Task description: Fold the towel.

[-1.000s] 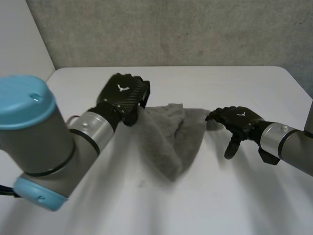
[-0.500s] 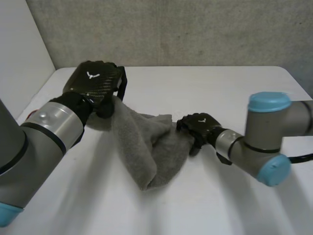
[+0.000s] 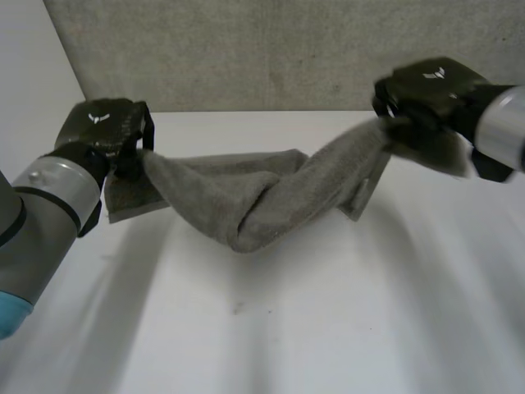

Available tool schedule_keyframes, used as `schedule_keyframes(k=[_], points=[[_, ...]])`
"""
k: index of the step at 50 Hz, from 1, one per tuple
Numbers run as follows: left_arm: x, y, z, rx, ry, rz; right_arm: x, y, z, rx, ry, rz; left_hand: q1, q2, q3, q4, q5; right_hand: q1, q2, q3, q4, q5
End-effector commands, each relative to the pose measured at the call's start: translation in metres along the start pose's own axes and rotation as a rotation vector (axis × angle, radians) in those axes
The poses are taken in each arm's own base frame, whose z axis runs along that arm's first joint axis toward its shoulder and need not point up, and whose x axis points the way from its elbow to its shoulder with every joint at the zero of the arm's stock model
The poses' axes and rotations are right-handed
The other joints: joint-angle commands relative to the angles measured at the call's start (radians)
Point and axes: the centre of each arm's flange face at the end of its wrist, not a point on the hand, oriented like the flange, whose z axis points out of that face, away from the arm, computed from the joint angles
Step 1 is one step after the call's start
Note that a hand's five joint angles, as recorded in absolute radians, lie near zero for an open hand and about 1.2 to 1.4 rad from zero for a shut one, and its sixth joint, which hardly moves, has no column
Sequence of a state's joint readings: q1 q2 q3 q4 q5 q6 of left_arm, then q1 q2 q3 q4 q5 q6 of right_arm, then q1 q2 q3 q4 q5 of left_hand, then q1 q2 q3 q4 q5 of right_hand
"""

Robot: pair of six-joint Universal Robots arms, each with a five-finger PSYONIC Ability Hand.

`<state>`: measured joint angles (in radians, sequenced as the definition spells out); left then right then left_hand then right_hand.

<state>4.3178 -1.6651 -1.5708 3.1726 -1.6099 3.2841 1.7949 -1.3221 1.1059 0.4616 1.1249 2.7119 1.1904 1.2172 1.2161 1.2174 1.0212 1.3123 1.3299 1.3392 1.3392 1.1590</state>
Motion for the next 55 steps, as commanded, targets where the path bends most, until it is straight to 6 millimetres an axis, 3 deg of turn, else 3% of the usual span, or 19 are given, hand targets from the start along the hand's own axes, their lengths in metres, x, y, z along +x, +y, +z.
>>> schedule_keyframes(k=[1,9,11,15,17,18,20,21,23,26,30,32,38,43,44,46,47,49,55], points=[[0.003,0.016,-0.007,-0.069,0.02,0.01,0.002,0.017,-0.032,-0.277,-0.12,-0.164,0.206,0.179,0.18,0.179,0.201,0.084,0.066,0.057,0.057,0.063],[0.005,0.021,-0.007,-0.121,0.038,0.049,0.013,0.029,-0.027,-0.314,-0.11,-0.167,0.206,0.179,0.18,0.179,0.201,0.084,0.066,0.057,0.057,0.063],[0.009,0.029,0.009,-0.139,0.06,0.106,0.018,0.044,-0.009,-0.339,-0.121,-0.153,0.206,0.179,0.18,0.179,0.201,0.084,0.066,0.057,0.057,0.063],[0.011,0.023,0.034,-0.104,0.059,0.167,0.035,0.044,0.021,-0.285,-0.047,-0.188,0.206,0.179,0.18,0.179,0.201,0.084,0.066,0.057,0.057,0.063],[0.011,0.002,0.066,-0.012,0.04,0.207,0.049,0.021,0.056,-0.133,0.081,-0.219,0.206,0.179,0.18,0.179,0.201,0.084,0.066,0.057,0.057,0.063],[0.011,0.002,0.066,-0.012,0.04,0.208,0.049,0.021,0.056,-0.132,0.082,-0.219,0.206,0.179,0.18,0.179,0.201,0.084,0.066,0.057,0.057,0.063],[0.005,-0.045,0.098,0.192,-0.02,0.201,0.073,-0.03,0.082,0.164,0.278,-0.218,0.206,0.179,0.18,0.179,0.201,0.084,0.066,0.057,0.057,0.063],[0.005,-0.045,0.098,0.193,-0.02,0.201,0.073,-0.03,0.082,0.165,0.279,-0.218,0.206,0.179,0.18,0.179,0.201,0.084,0.066,0.057,0.057,0.063],[-0.003,-0.097,0.112,0.441,-0.091,0.175,0.098,-0.07,0.086,0.437,0.416,-0.165,0.206,0.179,0.18,0.179,0.201,0.084,0.066,0.057,0.057,0.063],[-0.008,-0.123,0.116,0.611,-0.126,0.146,0.104,-0.087,0.081,0.555,0.429,-0.099,0.206,0.179,0.18,0.179,0.201,0.084,0.066,0.057,0.057,0.063],[-0.009,-0.133,0.117,0.7,-0.145,0.12,0.099,-0.084,0.079,0.521,0.4,-0.069,0.206,0.179,0.18,0.179,0.201,0.084,0.066,0.057,0.057,0.063],[-0.006,-0.125,0.118,0.674,-0.134,0.119,0.088,-0.065,0.081,0.403,0.332,-0.042,0.206,0.179,0.18,0.179,0.201,0.084,0.066,0.057,0.057,0.063],[0.002,-0.066,0.122,0.463,-0.075,0.134,0.064,-0.021,0.089,0.195,0.187,-0.067,0.206,0.179,0.18,0.179,0.201,0.084,0.066,0.057,0.057,0.063],[0.012,0.012,0.117,0.237,-0.027,0.154,0.036,0.042,0.097,-0.057,0.06,-0.14,0.206,0.179,0.18,0.179,0.201,0.084,0.066,0.057,0.057,0.063],[0.012,0.012,0.117,0.237,-0.027,0.154,0.036,0.042,0.097,-0.058,0.059,-0.14,0.206,0.179,0.18,0.179,0.201,0.084,0.066,0.057,0.057,0.063],[0.017,0.055,0.11,0.114,-0.001,0.161,0.021,0.079,0.1,-0.168,-0.006,-0.117,0.206,0.179,0.18,0.179,0.201,0.084,0.066,0.057,0.057,0.063],[0.017,0.055,0.11,0.114,0.0,0.161,0.021,0.079,0.1,-0.169,-0.006,-0.117,0.206,0.179,0.18,0.179,0.201,0.084,0.066,0.057,0.057,0.063],[0.022,0.089,0.102,0.017,0.028,0.186,0.005,0.115,0.102,-0.269,-0.067,-0.076,0.206,0.179,0.18,0.179,0.201,0.084,0.066,0.057,0.057,0.063],[0.028,0.128,0.081,-0.108,0.08,0.317,-0.011,0.153,0.099,-0.382,-0.127,-0.022,0.206,0.179,0.18,0.179,0.201,0.084,0.066,0.057,0.057,0.063]])
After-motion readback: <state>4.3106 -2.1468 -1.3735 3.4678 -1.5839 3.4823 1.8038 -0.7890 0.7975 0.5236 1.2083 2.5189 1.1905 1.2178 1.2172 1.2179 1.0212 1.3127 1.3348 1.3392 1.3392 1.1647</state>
